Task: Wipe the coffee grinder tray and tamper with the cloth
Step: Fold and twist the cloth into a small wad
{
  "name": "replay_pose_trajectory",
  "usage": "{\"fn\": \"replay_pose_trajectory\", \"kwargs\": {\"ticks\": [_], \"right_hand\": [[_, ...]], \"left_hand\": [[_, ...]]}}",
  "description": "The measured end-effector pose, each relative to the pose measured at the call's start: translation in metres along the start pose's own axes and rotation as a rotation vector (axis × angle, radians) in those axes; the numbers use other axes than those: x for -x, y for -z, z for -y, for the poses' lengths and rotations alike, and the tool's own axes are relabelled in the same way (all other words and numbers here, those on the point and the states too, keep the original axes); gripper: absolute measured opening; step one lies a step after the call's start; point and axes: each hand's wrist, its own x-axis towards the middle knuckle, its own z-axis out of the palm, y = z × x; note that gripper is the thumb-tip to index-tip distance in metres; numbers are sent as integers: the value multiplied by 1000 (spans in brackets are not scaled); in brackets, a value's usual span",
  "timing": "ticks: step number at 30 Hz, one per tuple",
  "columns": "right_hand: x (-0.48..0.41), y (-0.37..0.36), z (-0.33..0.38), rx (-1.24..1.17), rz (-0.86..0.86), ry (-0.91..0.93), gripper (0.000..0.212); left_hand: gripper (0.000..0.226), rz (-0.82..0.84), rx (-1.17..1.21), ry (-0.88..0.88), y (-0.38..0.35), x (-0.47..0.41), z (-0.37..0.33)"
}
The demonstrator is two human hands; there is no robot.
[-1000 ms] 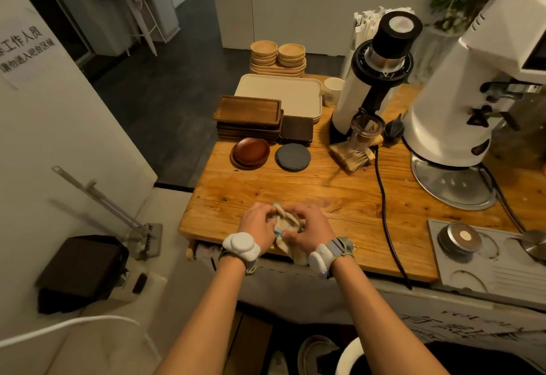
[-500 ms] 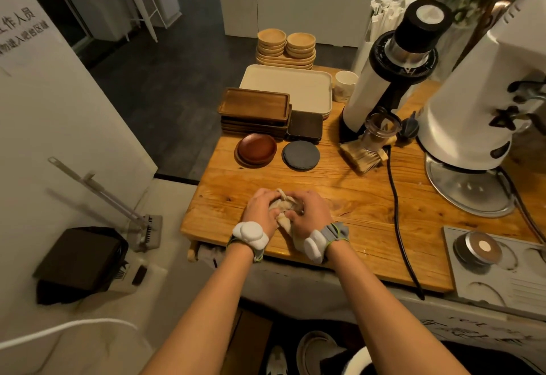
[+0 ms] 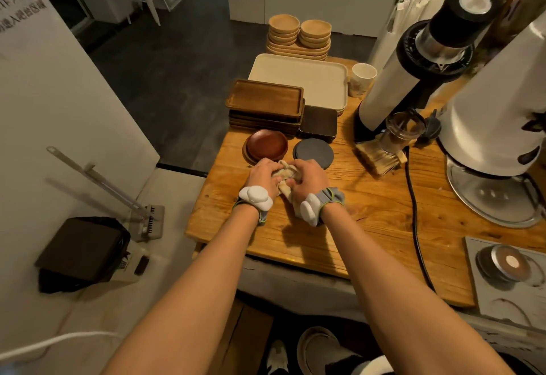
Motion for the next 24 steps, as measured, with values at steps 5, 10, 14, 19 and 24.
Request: {"fn": "replay_pose_trajectory", "kwargs": {"ticks": [5, 10, 14, 19, 24], "right_hand": [[9, 0, 0, -16, 7, 36, 37], [36, -11, 5, -52, 58, 106, 37], [64, -25, 10, -35, 92, 128, 46], [83, -36, 19, -59, 121, 147, 53], [86, -38, 22, -207, 17, 131, 44]], "left_hand": [[25, 10, 0, -11, 8, 9, 2], [22, 24, 6, 47, 17, 38, 13], [24, 8, 28, 98, 23, 71, 23], [26, -16, 29, 135, 27, 98, 35], [27, -39, 59, 143, 29, 96, 34]]}}
